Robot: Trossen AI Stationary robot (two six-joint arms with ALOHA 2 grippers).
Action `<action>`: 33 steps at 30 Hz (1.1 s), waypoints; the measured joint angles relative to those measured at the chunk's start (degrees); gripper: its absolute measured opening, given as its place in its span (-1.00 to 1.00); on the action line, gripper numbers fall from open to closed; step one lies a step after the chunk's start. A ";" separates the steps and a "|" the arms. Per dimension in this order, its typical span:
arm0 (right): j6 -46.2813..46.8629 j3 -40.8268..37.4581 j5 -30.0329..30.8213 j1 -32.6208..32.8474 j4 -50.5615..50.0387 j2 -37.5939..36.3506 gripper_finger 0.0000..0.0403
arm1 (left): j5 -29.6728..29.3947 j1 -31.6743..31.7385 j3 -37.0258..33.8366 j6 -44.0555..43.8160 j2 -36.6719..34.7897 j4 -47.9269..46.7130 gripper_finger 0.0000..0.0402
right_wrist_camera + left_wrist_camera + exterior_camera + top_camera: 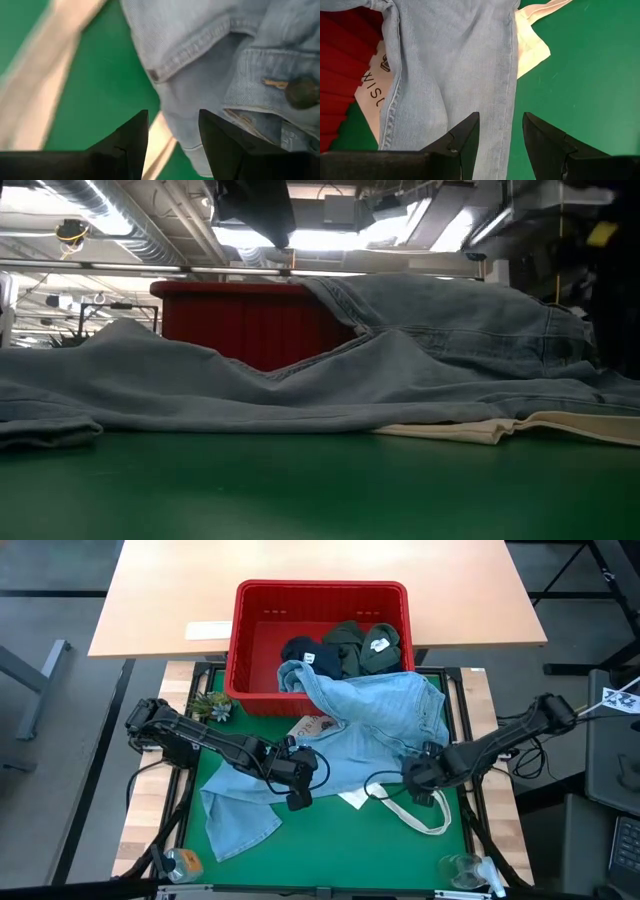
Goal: Fold laundry
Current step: Fold the light blue pants
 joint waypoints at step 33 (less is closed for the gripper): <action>-3.25 -0.41 2.54 -0.04 1.36 13.57 -0.95 | -0.02 -0.37 0.00 0.09 0.00 0.00 -0.28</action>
